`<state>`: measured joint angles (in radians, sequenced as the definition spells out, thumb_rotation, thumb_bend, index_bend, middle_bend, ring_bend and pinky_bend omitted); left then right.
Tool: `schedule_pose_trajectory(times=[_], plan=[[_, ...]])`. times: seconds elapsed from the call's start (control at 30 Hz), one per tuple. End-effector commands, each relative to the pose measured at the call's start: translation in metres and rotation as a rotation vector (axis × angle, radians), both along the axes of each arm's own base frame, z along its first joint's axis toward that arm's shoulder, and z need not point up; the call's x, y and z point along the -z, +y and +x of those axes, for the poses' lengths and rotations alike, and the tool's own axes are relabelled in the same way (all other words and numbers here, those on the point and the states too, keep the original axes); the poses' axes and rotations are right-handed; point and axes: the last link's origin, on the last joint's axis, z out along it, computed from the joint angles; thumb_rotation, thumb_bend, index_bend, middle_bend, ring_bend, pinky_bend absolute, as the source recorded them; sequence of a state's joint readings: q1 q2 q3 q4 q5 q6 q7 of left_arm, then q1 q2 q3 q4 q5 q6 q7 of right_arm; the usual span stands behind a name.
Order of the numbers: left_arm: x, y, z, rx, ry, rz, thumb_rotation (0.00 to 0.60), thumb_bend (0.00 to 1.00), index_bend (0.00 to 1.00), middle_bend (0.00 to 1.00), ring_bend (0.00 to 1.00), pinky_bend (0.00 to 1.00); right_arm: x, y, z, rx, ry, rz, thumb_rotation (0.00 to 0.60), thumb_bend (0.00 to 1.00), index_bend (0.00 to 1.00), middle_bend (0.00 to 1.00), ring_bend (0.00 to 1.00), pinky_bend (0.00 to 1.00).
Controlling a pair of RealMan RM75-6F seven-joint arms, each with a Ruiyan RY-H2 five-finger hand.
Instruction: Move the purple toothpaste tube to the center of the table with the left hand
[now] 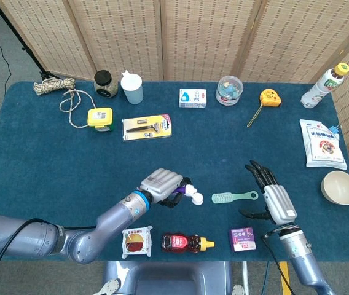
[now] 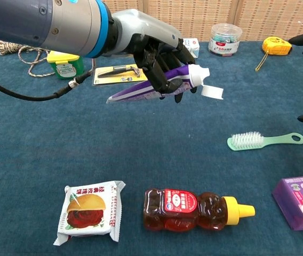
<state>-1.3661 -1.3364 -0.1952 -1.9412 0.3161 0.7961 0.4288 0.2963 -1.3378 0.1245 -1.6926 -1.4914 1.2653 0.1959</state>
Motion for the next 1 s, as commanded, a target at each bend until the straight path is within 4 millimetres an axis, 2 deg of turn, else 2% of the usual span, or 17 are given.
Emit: schedule_pose_trajectory(times=[0.03, 0.4, 1.0], plan=[[0.003, 0.0, 0.003, -0.004, -0.001, -0.004, 0.6, 1.0, 0.45, 0.43, 0.44, 0.42, 0.002, -0.002, 0.002, -0.004, -0.003, 0.003, 0.6, 0.0, 0.0, 0.0, 0.0, 0.0], [0.026, -0.003, 0.021, -0.029, -0.016, -0.042, 0.6, 1.0, 0.45, 0.43, 0.44, 0.42, 0.012, -0.012, 0.02, -0.021, -0.045, 0.005, 0.6, 0.0, 0.0, 0.0, 0.0, 0.0], [0.038, 0.003, 0.034, -0.053, -0.038, -0.038, 0.6, 1.0, 0.45, 0.43, 0.44, 0.42, 0.021, -0.015, 0.025, -0.017, -0.075, 0.019, 0.6, 0.0, 0.0, 0.0, 0.0, 0.0]])
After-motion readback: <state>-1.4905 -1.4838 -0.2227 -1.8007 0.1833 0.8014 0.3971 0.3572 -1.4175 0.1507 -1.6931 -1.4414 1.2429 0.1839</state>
